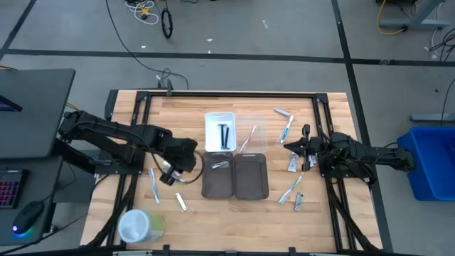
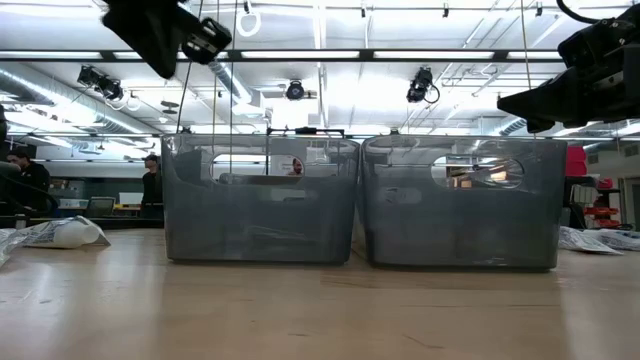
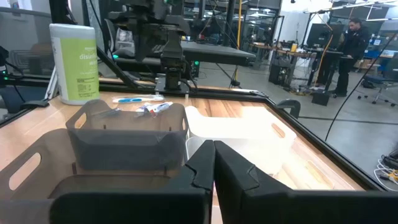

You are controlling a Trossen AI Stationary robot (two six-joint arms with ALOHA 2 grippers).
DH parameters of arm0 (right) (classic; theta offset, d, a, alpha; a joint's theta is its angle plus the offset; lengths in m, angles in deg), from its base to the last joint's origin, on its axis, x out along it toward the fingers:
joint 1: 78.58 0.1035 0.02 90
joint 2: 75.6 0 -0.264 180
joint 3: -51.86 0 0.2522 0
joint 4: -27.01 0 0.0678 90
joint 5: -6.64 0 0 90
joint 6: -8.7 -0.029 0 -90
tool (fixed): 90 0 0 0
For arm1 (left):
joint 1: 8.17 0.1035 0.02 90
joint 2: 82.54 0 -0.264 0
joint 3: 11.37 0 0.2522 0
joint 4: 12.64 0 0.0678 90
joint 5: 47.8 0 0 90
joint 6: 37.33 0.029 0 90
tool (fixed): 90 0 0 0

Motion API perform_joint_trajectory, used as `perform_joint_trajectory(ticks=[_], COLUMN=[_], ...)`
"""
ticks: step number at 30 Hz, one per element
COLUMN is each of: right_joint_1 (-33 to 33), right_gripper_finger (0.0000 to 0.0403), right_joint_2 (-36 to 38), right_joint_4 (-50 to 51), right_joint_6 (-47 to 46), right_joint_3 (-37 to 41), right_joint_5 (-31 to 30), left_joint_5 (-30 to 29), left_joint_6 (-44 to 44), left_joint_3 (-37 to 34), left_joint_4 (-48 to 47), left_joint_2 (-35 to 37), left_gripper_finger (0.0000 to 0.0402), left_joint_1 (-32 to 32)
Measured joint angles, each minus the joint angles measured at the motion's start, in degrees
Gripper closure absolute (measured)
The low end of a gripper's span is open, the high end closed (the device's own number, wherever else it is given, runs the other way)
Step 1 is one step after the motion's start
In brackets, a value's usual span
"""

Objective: Pick & Place Travel size toiletries
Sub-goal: Put the silver nail cutter into the left black bin

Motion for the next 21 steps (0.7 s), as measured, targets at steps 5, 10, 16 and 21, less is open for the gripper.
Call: perform_joint_trajectory(ticks=[5, 10, 16, 21], right_joint_1=[0.01, 0.02, 0.02, 0.01], right_gripper_finger=[0.039, 0.0389, 0.0389, 0.039], right_joint_2=[0.01, 0.01, 0.02, 0.0], right_joint_4=[0.0, 0.0, 0.0, 0.0], right_joint_6=[0.0, 0.0, 0.0, 0.0], right_joint_3=[-0.01, 0.0, 0.0, 0.0], right_joint_5=[0.0, 0.02, 0.02, 0.0], left_joint_5=[0.02, 0.02, 0.0, 1.68], left_joint_6=[7.26, 11.64, 13.28, 13.13], left_joint_3=[0.0, 0.0, 0.0, -2.05], left_joint_4=[-0.42, -0.93, -1.3, -0.29], left_joint_2=[0.0, 0.0, 0.0, 0.0], left_gripper_finger=[0.0397, 0.0387, 0.0361, 0.0335], left_joint_1=[-3.33, -5.06, -5.59, -6.95])
